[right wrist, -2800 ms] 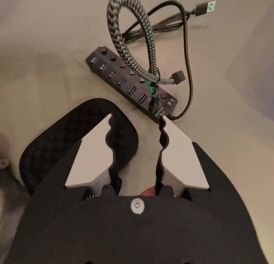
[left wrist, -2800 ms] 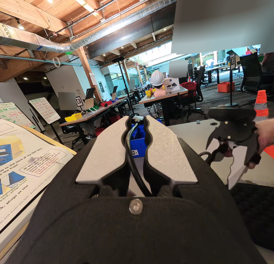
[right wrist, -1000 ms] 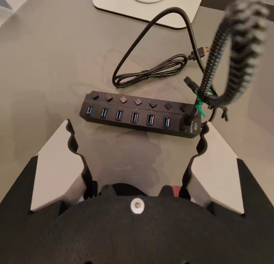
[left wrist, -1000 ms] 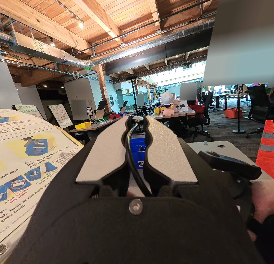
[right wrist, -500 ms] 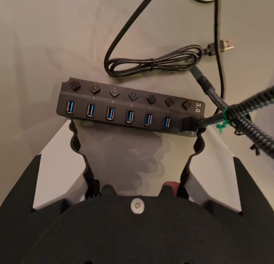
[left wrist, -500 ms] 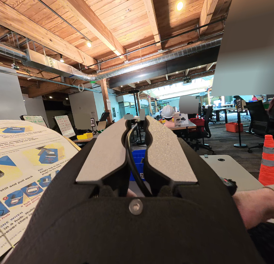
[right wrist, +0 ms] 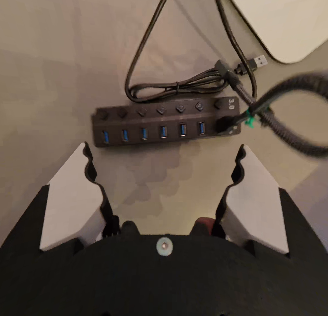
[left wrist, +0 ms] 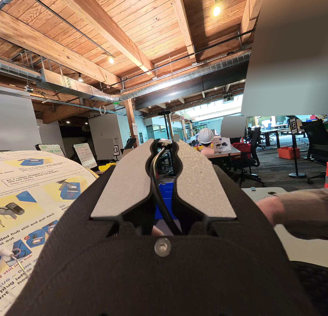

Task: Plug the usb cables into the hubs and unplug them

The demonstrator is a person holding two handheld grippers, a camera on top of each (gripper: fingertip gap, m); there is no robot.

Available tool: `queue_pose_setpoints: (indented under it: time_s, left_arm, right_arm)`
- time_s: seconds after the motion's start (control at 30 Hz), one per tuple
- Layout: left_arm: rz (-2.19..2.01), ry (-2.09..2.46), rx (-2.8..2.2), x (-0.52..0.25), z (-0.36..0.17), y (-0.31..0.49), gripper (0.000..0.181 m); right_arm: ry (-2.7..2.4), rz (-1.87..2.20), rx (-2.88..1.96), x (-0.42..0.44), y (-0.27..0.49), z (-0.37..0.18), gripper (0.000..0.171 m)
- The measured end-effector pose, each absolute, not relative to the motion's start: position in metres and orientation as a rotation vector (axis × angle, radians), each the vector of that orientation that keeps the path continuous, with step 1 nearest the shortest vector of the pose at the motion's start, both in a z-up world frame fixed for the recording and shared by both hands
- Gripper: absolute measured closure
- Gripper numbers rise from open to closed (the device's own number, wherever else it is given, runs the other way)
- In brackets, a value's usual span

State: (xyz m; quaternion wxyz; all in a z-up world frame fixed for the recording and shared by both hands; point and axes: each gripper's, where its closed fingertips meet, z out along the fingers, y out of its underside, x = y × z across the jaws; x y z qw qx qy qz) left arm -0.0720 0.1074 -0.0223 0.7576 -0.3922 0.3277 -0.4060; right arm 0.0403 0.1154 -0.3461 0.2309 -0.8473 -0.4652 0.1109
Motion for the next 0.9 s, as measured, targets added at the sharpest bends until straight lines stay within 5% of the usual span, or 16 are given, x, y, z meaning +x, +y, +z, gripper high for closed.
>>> queue_pose_setpoints:
  time_s: [0.17, 0.33, 0.7, 0.9]
  left_arm:
    - [-0.919, 0.710, -0.863, -0.067, -0.026, 0.112, 0.166]
    - [-0.926, 0.730, -0.860, -0.059, -0.027, 0.107, 0.166]
    - [-0.914, 0.734, -0.832, -0.063, -0.019, 0.099, 0.166]
    - [-0.907, 0.733, -0.842, -0.062, -0.021, 0.102, 0.166]
  right_arm:
    - [-0.838, 0.346, -2.348, 0.008, 0.089, -0.345, 0.027]
    - [-0.727, 0.188, -2.351, -0.002, 0.096, -0.368, 0.057]
    - [-1.156, 0.003, -2.370, 0.082, 0.104, -0.363, 0.118]
    - [-0.976, 0.152, -2.275, 0.085, 0.120, -0.352, 0.089]
